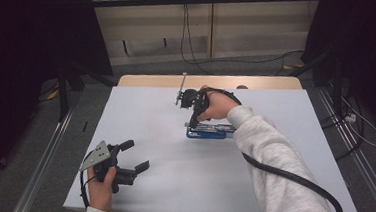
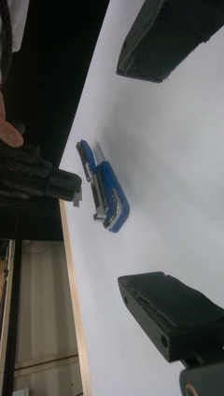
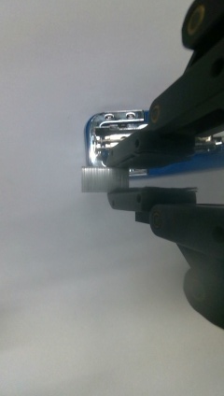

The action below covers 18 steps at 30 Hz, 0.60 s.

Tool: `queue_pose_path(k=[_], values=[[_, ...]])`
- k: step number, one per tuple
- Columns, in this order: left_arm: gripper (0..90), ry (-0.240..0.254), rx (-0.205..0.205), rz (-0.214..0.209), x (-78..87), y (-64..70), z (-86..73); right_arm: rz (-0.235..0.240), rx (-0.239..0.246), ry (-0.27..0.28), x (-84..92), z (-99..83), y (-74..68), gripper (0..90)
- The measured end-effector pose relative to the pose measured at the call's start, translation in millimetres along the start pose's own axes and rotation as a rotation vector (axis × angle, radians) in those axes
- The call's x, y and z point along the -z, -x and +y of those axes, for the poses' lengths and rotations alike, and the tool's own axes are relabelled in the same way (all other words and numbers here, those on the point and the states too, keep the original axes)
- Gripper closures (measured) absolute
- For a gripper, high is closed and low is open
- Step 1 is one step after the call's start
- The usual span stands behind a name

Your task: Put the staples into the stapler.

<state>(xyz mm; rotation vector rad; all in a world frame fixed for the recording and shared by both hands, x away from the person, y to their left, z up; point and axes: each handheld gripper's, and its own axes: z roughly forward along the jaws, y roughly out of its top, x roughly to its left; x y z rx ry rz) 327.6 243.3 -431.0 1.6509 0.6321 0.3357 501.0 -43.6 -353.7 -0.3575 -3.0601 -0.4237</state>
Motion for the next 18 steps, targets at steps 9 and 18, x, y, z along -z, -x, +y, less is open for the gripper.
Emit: queue_pose_path(k=[9,18], values=[[2.0,-0.006,0.001,-0.014,-1.3,1.8,-0.5,-0.008,-0.003,0.002,-3.1,-0.5,12.3,78.6],[2.6,-0.011,-0.001,-0.017,-1.1,2.9,-0.7,-0.018,0.024,-0.009,-8.8,0.6,19.4,78.6]])
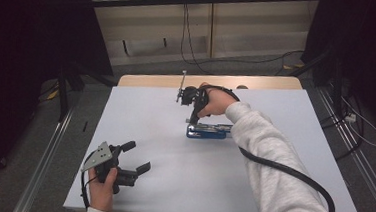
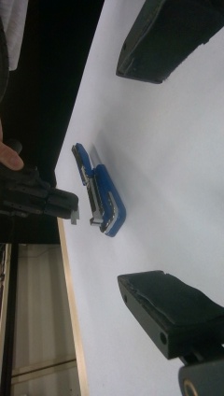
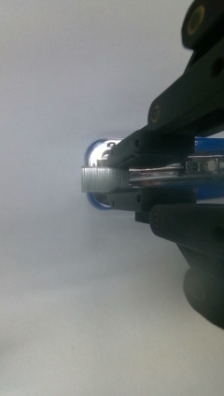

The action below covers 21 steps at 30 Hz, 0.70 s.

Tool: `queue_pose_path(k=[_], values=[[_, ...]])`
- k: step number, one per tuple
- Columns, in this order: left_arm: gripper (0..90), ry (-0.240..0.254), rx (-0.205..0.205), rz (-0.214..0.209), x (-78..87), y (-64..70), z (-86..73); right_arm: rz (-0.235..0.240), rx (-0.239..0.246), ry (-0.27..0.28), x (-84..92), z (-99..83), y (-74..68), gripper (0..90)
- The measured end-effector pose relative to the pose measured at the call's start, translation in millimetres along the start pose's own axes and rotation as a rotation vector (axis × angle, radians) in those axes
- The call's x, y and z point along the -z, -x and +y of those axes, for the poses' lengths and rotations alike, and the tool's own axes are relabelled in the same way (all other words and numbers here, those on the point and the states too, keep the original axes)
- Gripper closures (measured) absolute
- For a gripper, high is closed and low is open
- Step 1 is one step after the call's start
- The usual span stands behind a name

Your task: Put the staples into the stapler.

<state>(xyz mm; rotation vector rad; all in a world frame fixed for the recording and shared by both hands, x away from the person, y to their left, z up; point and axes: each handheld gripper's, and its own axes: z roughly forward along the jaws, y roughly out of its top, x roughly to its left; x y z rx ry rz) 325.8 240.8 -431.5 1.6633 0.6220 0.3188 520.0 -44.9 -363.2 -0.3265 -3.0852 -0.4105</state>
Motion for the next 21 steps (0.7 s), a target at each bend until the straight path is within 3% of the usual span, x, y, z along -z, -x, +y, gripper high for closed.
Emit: queue_pose_path(k=[8,21], values=[[2.5,-0.009,-0.008,-0.001,0.0,0.7,-0.3,-0.010,0.029,0.017,-1.0,-2.6,3.9,78.6],[2.5,-0.022,-0.005,-0.002,0.2,1.2,-0.9,-0.010,0.012,0.039,-0.7,-9.3,7.6,78.7]])
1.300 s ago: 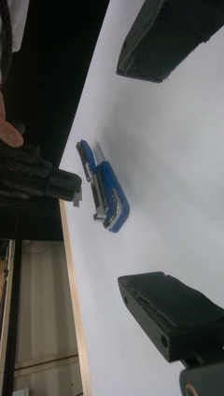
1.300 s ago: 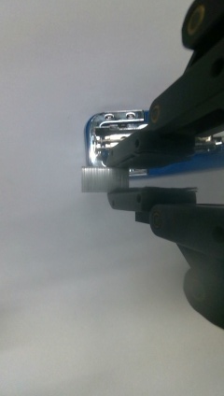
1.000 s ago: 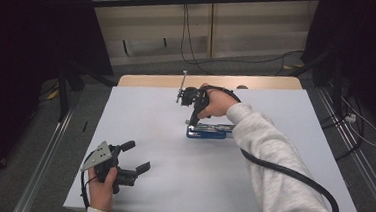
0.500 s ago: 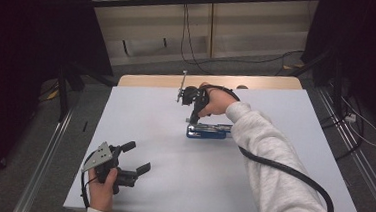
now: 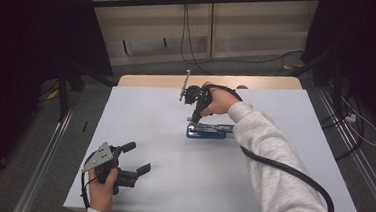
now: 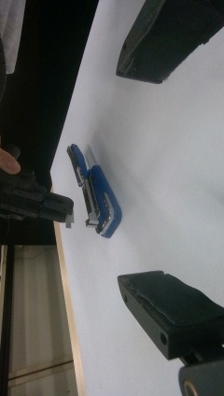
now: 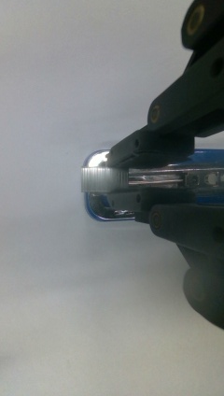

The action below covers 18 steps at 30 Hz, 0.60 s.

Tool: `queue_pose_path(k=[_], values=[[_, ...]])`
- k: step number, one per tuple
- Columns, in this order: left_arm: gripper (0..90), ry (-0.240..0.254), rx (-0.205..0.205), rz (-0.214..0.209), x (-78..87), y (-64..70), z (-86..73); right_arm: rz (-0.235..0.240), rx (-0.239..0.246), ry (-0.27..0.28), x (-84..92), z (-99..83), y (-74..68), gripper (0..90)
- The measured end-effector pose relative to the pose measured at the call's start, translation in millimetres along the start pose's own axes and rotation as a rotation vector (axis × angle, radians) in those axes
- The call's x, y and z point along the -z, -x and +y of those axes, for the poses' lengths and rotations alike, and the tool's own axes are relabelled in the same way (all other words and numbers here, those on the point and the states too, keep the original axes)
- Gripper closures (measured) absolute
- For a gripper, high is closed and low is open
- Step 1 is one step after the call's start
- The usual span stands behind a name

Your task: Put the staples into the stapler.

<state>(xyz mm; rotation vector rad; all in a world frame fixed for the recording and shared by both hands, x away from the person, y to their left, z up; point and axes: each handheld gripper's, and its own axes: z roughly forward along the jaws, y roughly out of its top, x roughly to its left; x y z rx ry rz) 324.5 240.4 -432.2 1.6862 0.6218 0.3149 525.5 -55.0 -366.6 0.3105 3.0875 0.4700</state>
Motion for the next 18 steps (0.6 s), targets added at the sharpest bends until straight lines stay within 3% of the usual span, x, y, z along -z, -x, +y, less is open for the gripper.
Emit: queue_pose_path(k=[18], values=[[2.5,0.001,-0.005,0.005,-0.2,-0.3,0.1,0.013,-0.015,-0.015,-10.1,-5.4,-0.2,78.6]])
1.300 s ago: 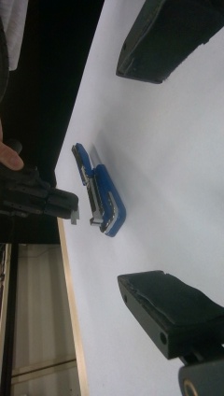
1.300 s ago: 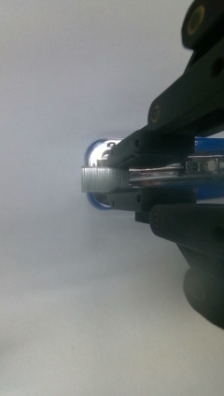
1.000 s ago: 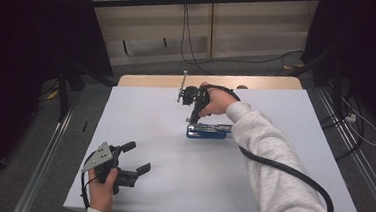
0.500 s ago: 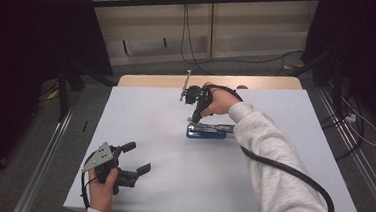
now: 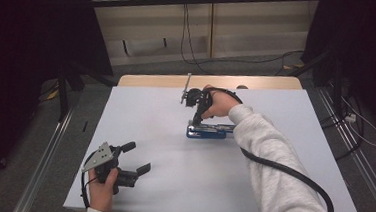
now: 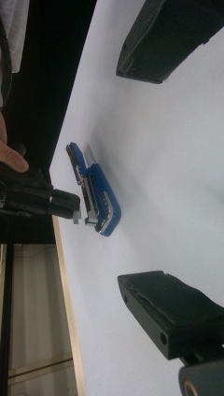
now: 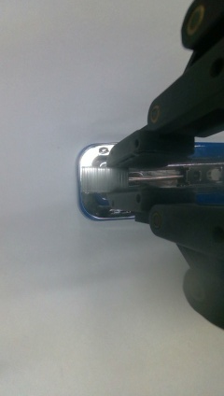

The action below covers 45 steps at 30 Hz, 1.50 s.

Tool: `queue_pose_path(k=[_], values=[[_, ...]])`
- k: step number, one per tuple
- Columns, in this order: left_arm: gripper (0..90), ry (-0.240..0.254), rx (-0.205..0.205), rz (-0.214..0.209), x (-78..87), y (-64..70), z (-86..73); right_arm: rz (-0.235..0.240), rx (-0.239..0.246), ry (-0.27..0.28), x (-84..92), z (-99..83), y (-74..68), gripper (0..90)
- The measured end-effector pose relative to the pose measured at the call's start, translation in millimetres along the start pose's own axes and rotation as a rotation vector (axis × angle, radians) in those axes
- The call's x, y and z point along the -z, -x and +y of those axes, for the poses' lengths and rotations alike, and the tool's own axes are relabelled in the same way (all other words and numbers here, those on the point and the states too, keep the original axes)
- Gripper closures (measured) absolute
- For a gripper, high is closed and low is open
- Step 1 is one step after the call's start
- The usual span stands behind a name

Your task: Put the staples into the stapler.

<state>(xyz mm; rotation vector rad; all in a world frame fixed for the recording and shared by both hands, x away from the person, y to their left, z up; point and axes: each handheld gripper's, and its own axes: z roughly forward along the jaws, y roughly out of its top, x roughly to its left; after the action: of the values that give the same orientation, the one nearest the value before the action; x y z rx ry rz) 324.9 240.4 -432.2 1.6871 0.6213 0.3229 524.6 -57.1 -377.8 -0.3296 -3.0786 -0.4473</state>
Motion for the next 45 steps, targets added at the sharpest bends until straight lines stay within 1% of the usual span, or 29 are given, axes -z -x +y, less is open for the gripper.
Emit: queue_pose_path(k=[4,5,9,11,12,13,23,28,32,33,35,45], values=[[2.5,-0.001,0.000,0.001,0.2,0.0,0.0,0.004,-0.002,0.008,-0.6,-1.6,1.5,78.6],[2.5,0.002,-0.001,0.003,0.2,-0.1,0.1,0.002,-0.003,-0.001,-1.9,-2.2,1.5,78.6],[2.5,0.001,-0.002,0.004,0.3,-0.1,0.1,0.002,-0.001,0.000,-3.5,-3.0,2.2,78.6],[2.5,0.002,-0.002,0.003,0.2,-0.1,0.1,0.012,0.000,0.004,-4.8,-3.1,2.3,78.6],[2.5,0.002,-0.002,0.004,0.2,-0.1,0.1,0.010,-0.005,-0.001,-5.6,-3.0,1.7,78.6],[2.5,0.002,-0.002,0.004,0.2,-0.1,0.1,0.009,0.002,-0.004,-7.0,-3.0,2.2,78.6],[2.5,0.004,-0.007,0.006,0.3,-0.2,0.3,0.011,-0.002,-0.004,-9.0,-3.5,3.0,78.6],[2.5,-0.002,-0.001,0.001,0.2,0.0,0.0,0.017,-0.001,-0.008,-9.7,-3.1,2.7,78.6],[2.5,-0.001,-0.004,0.005,0.2,0.1,0.0,0.016,0.003,-0.007,-9.9,-2.9,2.6,78.6],[2.5,-0.001,-0.004,0.003,0.1,0.1,0.0,0.010,-0.001,-0.013,-9.7,-2.9,2.5,78.6],[2.5,-0.005,-0.011,0.000,0.1,0.0,0.2,0.014,-0.002,-0.014,-10.2,-3.1,2.9,78.6],[2.6,-0.005,-0.005,0.005,0.0,0.1,0.0,0.010,0.008,-0.015,-12.0,-2.5,2.8,78.5]])
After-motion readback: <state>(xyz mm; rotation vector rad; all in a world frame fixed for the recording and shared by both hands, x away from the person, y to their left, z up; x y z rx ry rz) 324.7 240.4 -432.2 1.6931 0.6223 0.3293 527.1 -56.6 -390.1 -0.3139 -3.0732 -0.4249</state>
